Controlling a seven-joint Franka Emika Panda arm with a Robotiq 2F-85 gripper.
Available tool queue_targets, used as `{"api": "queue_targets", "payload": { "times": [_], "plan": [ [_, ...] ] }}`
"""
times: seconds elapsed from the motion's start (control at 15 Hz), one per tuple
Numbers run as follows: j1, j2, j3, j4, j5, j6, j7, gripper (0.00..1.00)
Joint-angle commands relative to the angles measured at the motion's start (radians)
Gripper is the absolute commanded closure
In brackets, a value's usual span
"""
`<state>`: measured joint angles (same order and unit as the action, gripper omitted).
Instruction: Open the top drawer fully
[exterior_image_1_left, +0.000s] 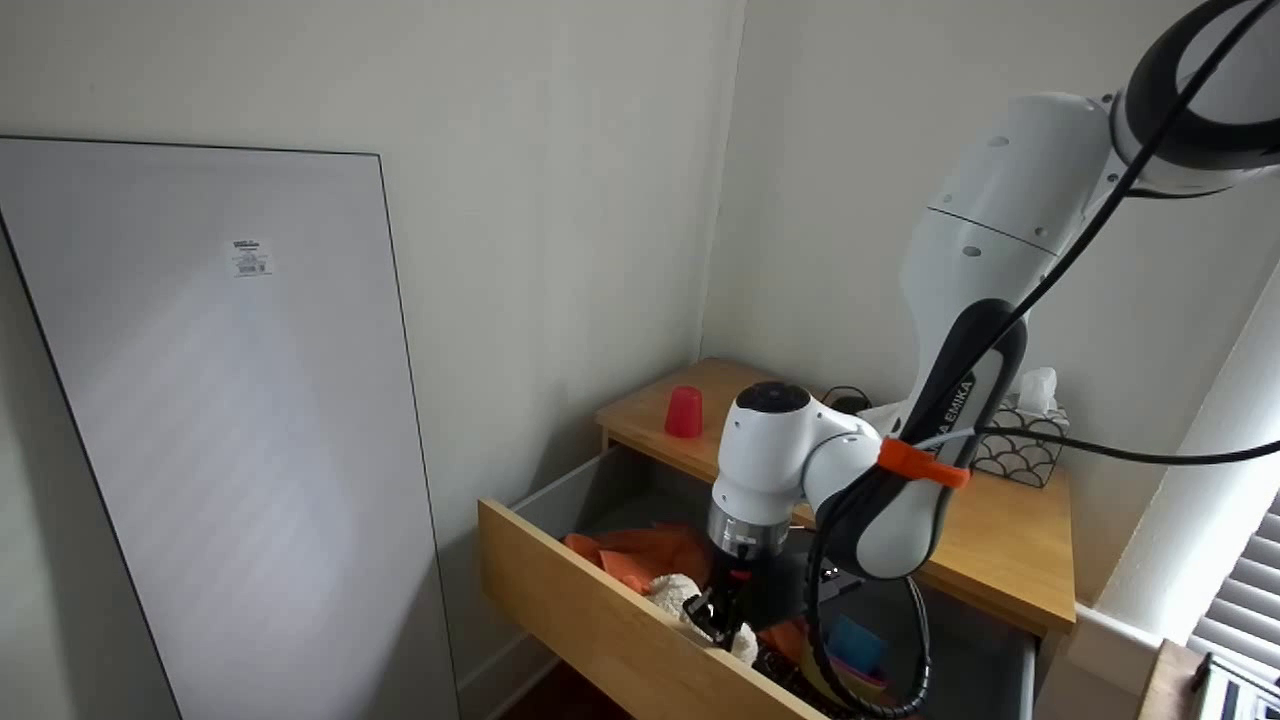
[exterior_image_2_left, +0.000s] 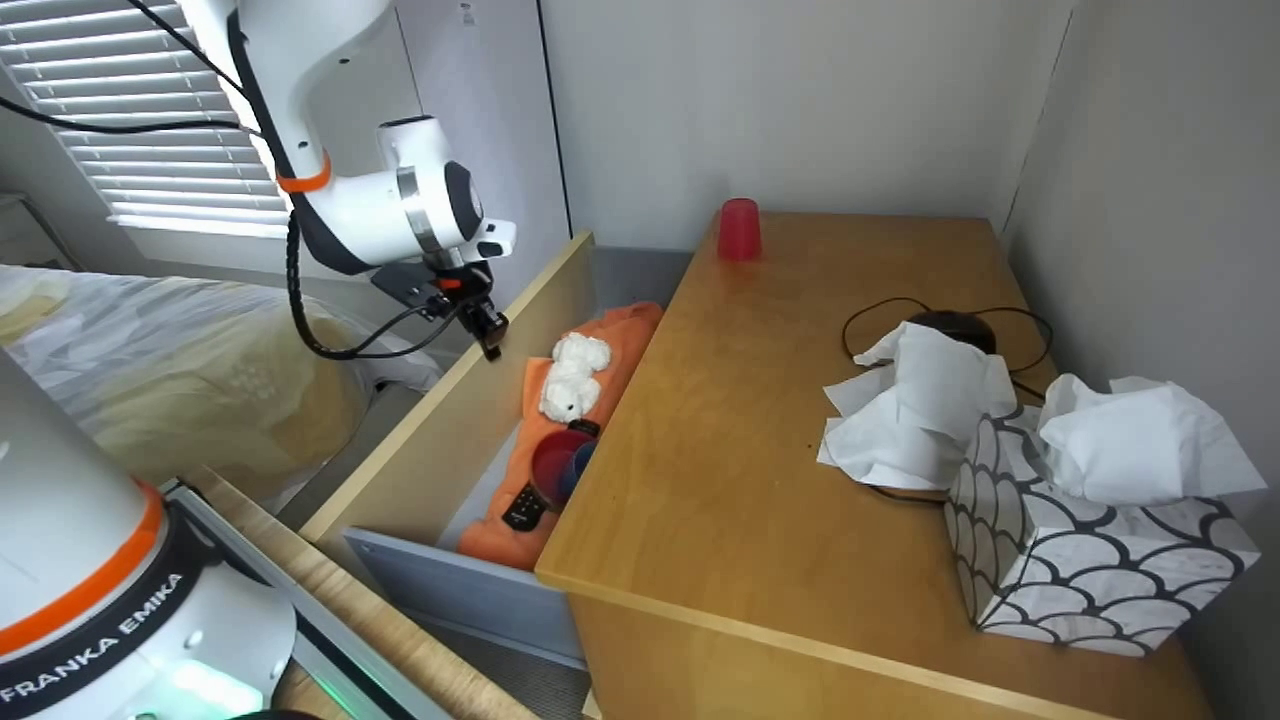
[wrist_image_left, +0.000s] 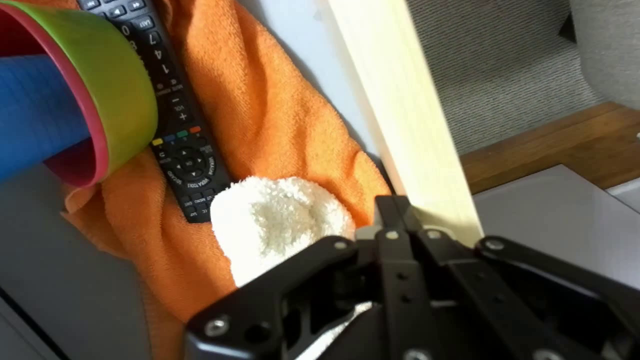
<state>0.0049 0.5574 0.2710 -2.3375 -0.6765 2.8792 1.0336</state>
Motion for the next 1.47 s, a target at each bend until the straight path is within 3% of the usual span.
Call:
{"api": "queue_targets", "payload": {
  "times": [0.0, 0.33, 0.67, 0.73, 0.8, 0.87, 1.13, 1.4],
  "plan": [
    [-0.054, 0.029, 0.126, -0.035, 0.049, 0.038, -0.09, 1.0],
    [-0.008, -0.028, 0.069, -0.026, 0.0, -0.019, -0.048, 1.0],
    [-0.006, -0.233, 0.064, -0.098, -0.016, -0.114, -0.034, 1.0],
    [-0.02, -0.272, 0.083, -0.112, 0.005, -0.147, -0.056, 0.74],
    [-0.024, -0.329, 0.088, -0.13, 0.006, -0.187, -0.072, 0.74],
    [0.089, -0.396, -0.019, -0.154, 0.09, -0.2, -0.152, 0.67],
    [0.091, -0.578, -0.052, -0.229, 0.206, -0.3, -0.404, 0.38],
    [0.095, -0.768, -0.082, -0.335, 0.381, -0.29, -0.714, 0.07]
  ]
}}
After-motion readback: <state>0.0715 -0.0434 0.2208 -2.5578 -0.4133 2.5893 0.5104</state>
